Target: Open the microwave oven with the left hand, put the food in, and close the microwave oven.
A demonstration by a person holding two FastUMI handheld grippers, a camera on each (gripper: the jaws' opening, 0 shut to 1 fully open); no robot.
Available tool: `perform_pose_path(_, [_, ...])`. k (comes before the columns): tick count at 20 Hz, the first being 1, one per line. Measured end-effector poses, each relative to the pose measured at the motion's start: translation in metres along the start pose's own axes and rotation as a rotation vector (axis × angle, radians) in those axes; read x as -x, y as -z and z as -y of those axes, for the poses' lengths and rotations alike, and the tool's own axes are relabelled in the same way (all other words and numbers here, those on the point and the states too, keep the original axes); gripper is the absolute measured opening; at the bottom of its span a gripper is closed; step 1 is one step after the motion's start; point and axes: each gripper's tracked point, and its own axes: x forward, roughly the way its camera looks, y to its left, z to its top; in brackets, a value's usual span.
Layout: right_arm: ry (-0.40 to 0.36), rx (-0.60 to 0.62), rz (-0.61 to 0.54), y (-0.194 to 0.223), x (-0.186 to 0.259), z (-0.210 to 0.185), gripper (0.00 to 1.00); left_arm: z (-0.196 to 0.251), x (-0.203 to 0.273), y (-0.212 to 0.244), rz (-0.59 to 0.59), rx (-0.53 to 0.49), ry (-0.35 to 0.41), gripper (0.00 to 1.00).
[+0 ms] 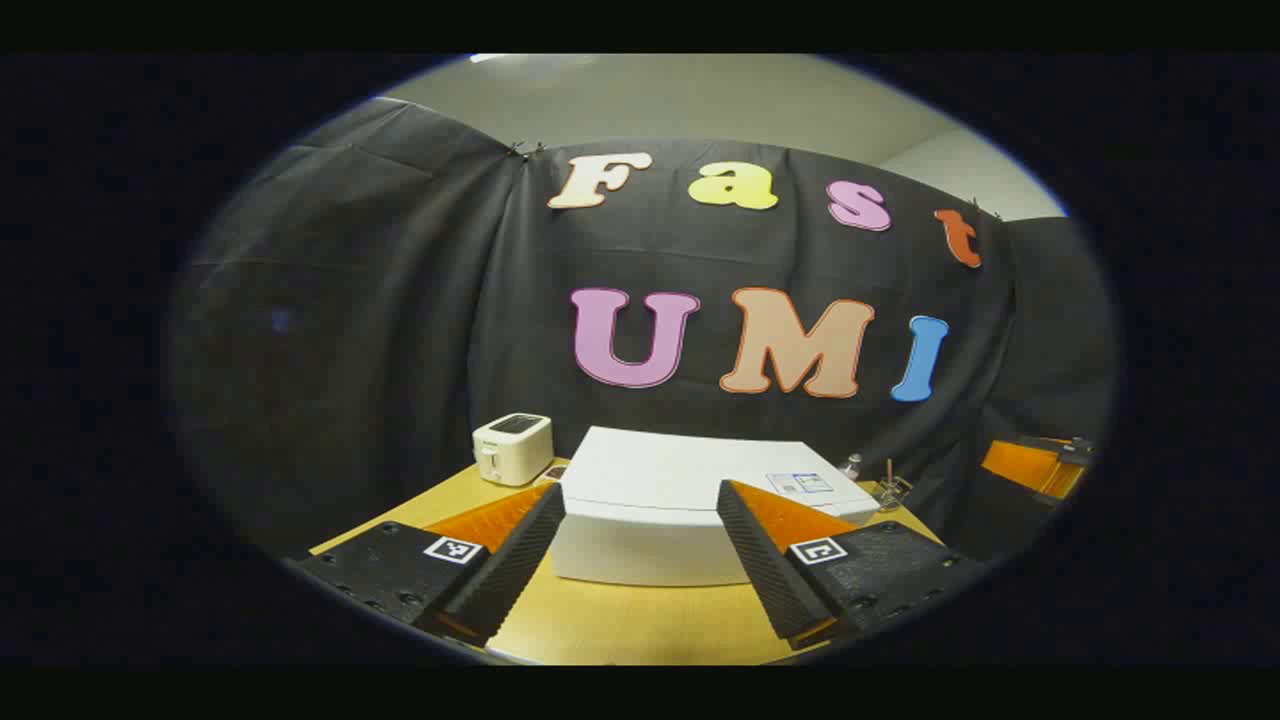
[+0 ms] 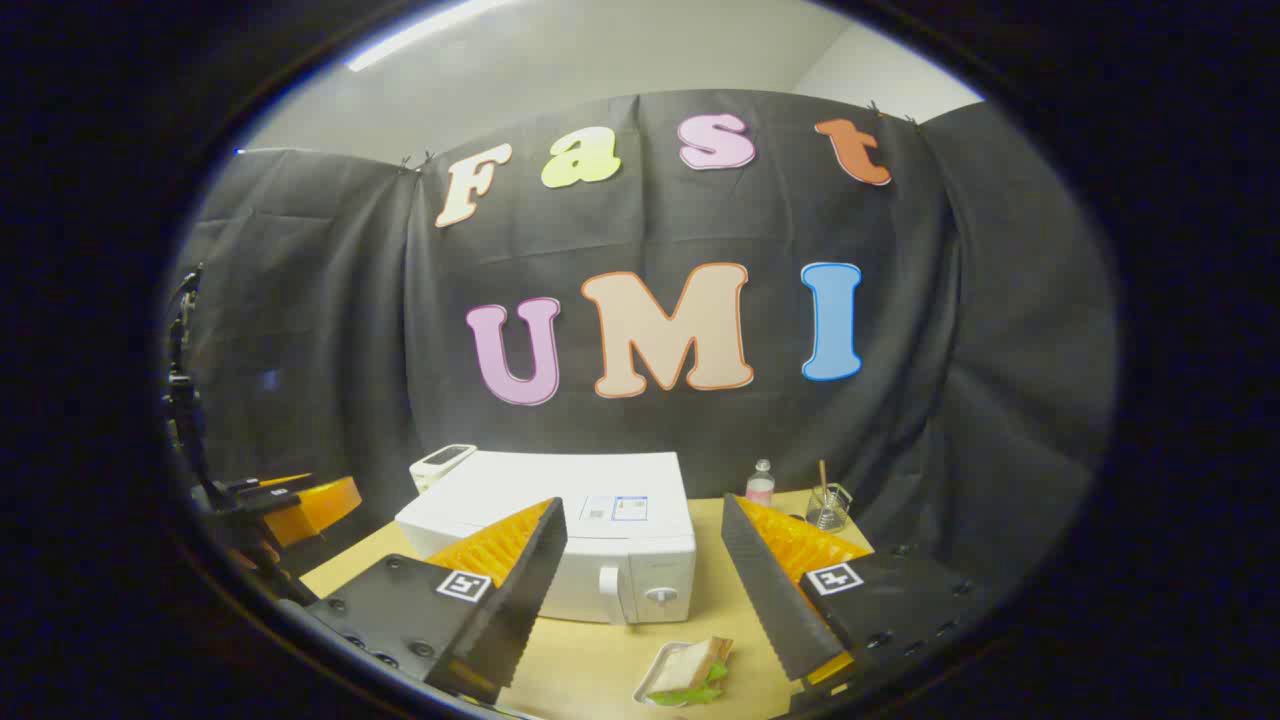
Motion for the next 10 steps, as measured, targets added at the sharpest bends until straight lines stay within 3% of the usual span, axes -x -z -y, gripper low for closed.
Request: perform_pose_path(10, [0.021,-0.026,0.007,-0.004,-0.005,0.012,0.91,0.006,-0.008,0.0,0.001,-0.018,0.007,0.96])
